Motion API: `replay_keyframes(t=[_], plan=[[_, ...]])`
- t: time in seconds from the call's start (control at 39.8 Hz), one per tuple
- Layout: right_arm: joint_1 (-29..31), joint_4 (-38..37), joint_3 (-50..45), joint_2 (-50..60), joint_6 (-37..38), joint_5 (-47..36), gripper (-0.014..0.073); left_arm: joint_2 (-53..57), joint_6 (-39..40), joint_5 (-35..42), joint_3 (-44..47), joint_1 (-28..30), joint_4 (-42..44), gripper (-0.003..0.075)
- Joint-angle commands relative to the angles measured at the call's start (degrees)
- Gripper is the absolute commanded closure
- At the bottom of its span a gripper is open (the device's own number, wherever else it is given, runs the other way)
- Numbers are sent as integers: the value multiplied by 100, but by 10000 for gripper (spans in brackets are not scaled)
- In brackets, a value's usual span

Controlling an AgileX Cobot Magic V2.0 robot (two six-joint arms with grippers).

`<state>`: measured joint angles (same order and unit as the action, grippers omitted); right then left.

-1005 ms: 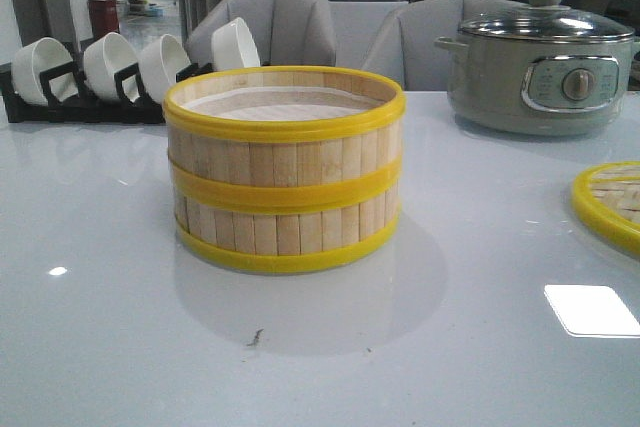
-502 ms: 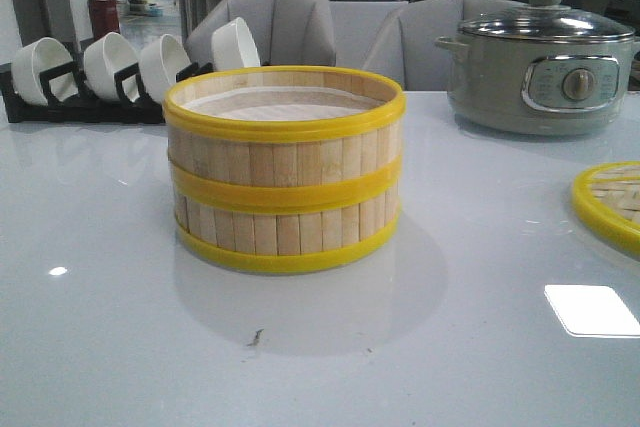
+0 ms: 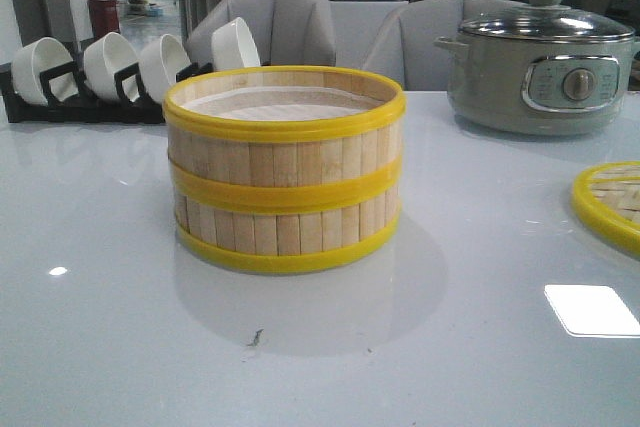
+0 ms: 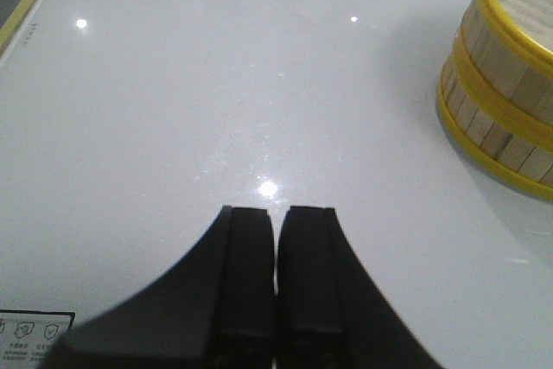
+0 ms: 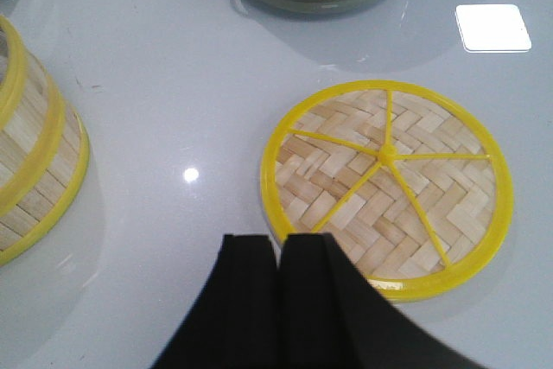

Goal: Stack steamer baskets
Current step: 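Move the right gripper down over the center hub of the yellow-spoked lid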

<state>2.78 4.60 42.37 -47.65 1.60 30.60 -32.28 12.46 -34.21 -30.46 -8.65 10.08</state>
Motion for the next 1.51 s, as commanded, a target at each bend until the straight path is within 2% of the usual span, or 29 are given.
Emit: replay_keyframes(t=[0.0,0.1,0.13,0.63,0.83,1.16,1.48], plan=[[-4,-77,216,30,-32,-348,365,-17,69,438,-168,12,6,636],[-4,-77,216,30,-84,-262,208,-17,69,438,-168,12,6,636],[-4,-77,216,30,-84,-249,199,-17,69,438,-168,12,6,636],[-4,-77,216,-484,-73,-87,200,-17,69,438,-168,12,6,636],[124,-77,375,-1158,-73,-129,200,-17,69,438,-168,12,6,636],[797,-90,1775,-3224,-78,-100,200,-17,69,438,-168,12,6,636],[1064,-90,3036,-4976,-78,335,200,-17,69,438,-168,12,6,636]])
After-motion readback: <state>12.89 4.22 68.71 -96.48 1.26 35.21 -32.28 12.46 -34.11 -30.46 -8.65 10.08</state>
